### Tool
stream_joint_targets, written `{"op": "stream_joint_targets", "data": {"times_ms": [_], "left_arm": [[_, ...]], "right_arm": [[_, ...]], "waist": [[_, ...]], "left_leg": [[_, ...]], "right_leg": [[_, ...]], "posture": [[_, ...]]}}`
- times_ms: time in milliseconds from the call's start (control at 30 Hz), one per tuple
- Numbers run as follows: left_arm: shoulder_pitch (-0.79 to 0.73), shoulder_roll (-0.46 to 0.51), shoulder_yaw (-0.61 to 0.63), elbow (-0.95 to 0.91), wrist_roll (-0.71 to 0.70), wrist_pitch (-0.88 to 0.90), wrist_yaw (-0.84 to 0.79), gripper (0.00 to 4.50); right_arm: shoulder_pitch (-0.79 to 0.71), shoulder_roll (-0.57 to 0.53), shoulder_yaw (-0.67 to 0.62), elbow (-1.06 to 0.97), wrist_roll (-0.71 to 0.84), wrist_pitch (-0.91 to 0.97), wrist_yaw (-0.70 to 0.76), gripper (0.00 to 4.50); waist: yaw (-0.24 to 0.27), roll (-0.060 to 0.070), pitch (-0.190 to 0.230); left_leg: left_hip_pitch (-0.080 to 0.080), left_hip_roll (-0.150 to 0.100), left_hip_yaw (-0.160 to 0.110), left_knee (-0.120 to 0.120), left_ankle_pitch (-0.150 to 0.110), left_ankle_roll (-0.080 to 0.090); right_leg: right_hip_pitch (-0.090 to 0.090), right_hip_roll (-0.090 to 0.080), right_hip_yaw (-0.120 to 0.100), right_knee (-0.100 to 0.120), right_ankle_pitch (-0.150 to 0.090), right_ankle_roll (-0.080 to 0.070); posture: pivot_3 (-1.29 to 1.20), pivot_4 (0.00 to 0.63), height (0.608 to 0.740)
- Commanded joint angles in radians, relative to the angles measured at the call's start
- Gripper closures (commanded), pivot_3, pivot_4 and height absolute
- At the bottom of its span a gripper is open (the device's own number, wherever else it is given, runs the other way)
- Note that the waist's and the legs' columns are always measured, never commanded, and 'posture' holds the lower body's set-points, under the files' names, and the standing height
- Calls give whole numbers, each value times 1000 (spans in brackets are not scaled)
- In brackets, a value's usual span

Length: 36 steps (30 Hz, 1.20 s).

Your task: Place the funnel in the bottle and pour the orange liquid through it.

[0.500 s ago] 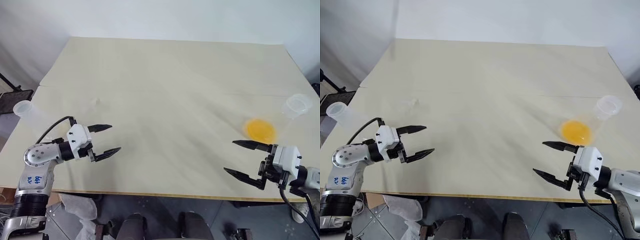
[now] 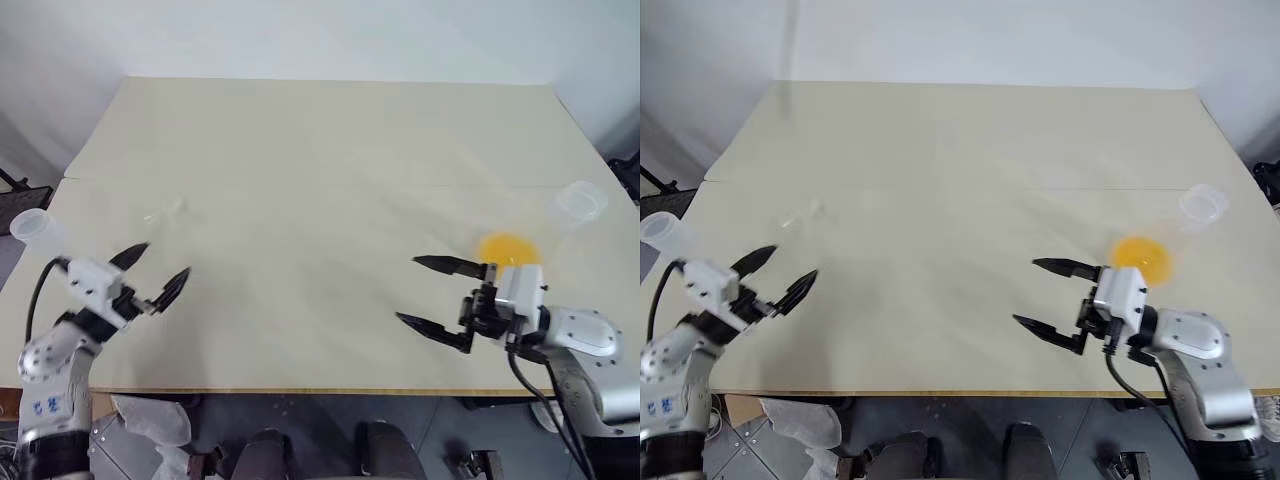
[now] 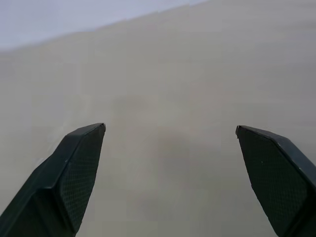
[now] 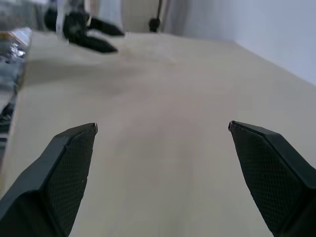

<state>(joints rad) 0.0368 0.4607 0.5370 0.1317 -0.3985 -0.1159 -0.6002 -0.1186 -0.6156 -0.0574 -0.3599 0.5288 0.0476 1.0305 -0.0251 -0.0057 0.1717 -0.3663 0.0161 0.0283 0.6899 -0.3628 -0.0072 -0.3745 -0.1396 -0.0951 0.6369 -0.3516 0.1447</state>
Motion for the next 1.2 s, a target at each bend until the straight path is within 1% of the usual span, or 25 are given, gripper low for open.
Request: {"op": "stream_joint_targets", "data": {"times_ms": [33, 167, 267, 400, 500, 567, 700, 767, 1033, 1200], "left_arm": [[80, -78, 110, -80, -65, -9, 133, 0], [145, -162, 147, -144, -90, 3, 240, 0], [127, -166, 177, -141, -78, 1, 322, 0], [65, -100, 147, -151, -74, 68, 350, 0], [-8, -49, 141, -150, -77, 113, 375, 0], [-67, -11, 135, -148, -92, 165, 387, 0], [-154, 65, 98, -140, -71, 272, 405, 0], [-182, 104, 69, -133, -71, 357, 398, 0], [-283, 167, 43, -48, -37, 424, 395, 0], [-310, 180, 45, -2, -23, 412, 387, 0]], "right_arm": [[-43, 35, 54, -58, -12, 21, -40, 26], [-79, 57, 86, -32, -38, 13, -50, 26], [-87, 63, 90, -14, -45, 5, -43, 26], [-87, 63, 85, 1, -41, -1, -31, 26], [-85, 67, 87, 2, -39, -1, -30, 26], [-83, 73, 92, -4, -37, 2, -34, 26], [-72, 86, 97, -26, -32, 12, -41, 26], [-63, 89, 95, -38, -30, 15, -49, 26], [-44, 98, 95, -58, -37, 16, -78, 26], [-29, 103, 94, -66, -45, 11, -96, 26]], "waist": [[2, 0, 0], [29, -1, 0], [42, -1, -1], [46, -1, -1], [45, -1, -1], [45, -1, -1], [35, -1, -1], [28, -1, -1], [21, -1, 0], [23, -1, 0]], "left_leg": [[0, 0, -1, 0, 0, 0], [-2, -2, -6, 3, 0, 1], [-2, -3, -10, 5, -1, 2], [-1, -6, -12, 4, -1, 2], [-1, -6, -14, 4, -1, 2], [-1, -7, -14, 5, -1, 2], [-1, -7, -15, 4, -1, 2], [-1, -6, -15, 4, -1, 2], [-1, -5, -16, 4, -1, 1], [-1, -6, -16, 4, -1, 1]], "right_leg": [[0, -1, -1, 0, 0, 0], [3, -6, -7, 0, 0, 0], [8, -7, -11, -2, 0, 1], [14, -5, -15, -9, 1, 1], [15, -5, -17, -9, 1, 1], [15, -5, -17, -9, 1, 2], [15, -5, -18, -9, 1, 2], [15, -5, -19, -9, 1, 2], [15, -4, -19, -9, 1, 2], [15, -4, -19, -9, 1, 2]], "posture": [[0, 150, 740], [0, 150, 740], [0, 150, 740], [0, 150, 740], [0, 150, 740], [0, 150, 740], [0, 150, 740], [0, 150, 740], [0, 150, 740], [0, 150, 740]]}}
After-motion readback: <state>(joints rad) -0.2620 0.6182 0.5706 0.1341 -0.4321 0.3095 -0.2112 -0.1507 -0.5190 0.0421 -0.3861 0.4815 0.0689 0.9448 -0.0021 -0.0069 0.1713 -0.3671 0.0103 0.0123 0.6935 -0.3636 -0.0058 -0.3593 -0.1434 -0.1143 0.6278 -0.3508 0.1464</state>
